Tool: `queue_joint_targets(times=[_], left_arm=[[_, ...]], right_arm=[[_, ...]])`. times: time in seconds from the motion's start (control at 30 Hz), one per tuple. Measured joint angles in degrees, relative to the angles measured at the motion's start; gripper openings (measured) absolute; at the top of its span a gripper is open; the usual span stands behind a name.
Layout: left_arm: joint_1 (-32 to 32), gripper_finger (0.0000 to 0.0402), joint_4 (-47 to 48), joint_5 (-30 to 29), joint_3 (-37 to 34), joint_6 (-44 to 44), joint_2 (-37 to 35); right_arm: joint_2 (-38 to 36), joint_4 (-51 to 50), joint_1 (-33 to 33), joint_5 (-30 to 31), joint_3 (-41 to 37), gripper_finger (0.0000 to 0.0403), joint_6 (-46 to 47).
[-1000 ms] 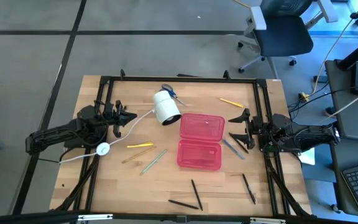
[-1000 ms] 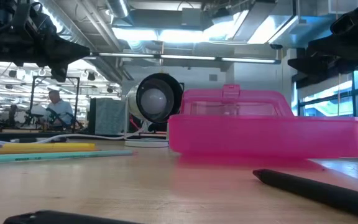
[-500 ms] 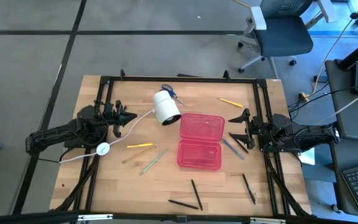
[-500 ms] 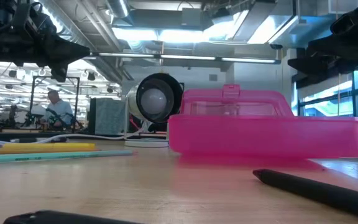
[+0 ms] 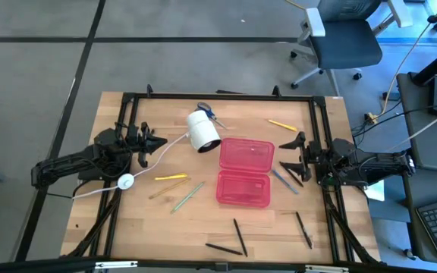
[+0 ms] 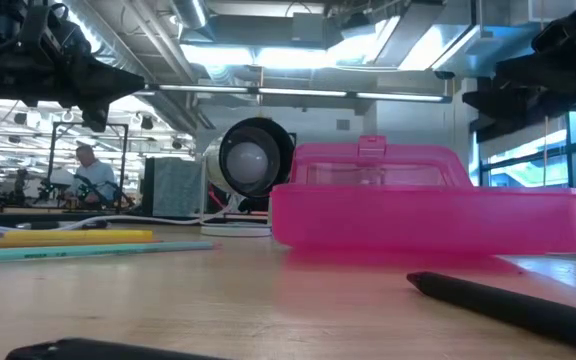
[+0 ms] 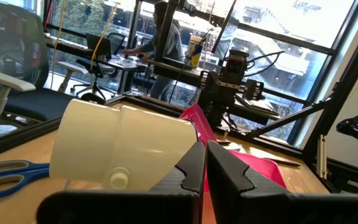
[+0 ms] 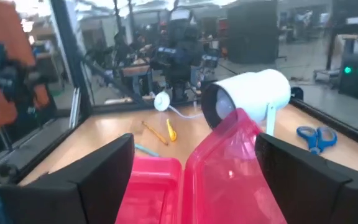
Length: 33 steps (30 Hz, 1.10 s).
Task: Pick & place school supplies into a supply box
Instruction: Put the yellow pen into the pink supply box
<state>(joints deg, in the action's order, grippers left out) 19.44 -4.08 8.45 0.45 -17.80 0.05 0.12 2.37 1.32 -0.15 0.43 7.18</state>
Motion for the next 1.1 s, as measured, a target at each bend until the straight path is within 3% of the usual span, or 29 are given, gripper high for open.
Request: queue_joint_targets(times=[0.1,0.27,0.5,0.67,0.83,1.1], left_arm=[[0.0,0.001,0.02,-0.01,-0.02,0.02,-0.02],[0.0,0.0013,0.02,0.0,0.0,0.0,-0.02],[0.0,0.0008,0.02,0.0,-0.02,0.01,-0.02],[0.0,0.0008,0.02,-0.02,-0.01,0.0,-0.01],[0.0,0.0011,0.02,-0.01,-0.02,0.02,-0.02],[0.0,0.0011,0.02,0.0,-0.02,0.05,-0.02]], right_arm=[[0.02,1.07,0.02,3.5,-0.01,0.0338,8.23],[0.47,0.65,0.02,11.62,1.74,0.0338,10.53],[5.02,-13.1,0.02,23.5,12.15,0.0338,11.94],[11.46,-19.63,0.02,24.8,19.92,0.0338,14.84],[20.29,-30.38,0.65,31.33,28.84,0.0338,19.53],[33.86,-49.08,7.65,33.58,43.52,0.0338,27.12]])
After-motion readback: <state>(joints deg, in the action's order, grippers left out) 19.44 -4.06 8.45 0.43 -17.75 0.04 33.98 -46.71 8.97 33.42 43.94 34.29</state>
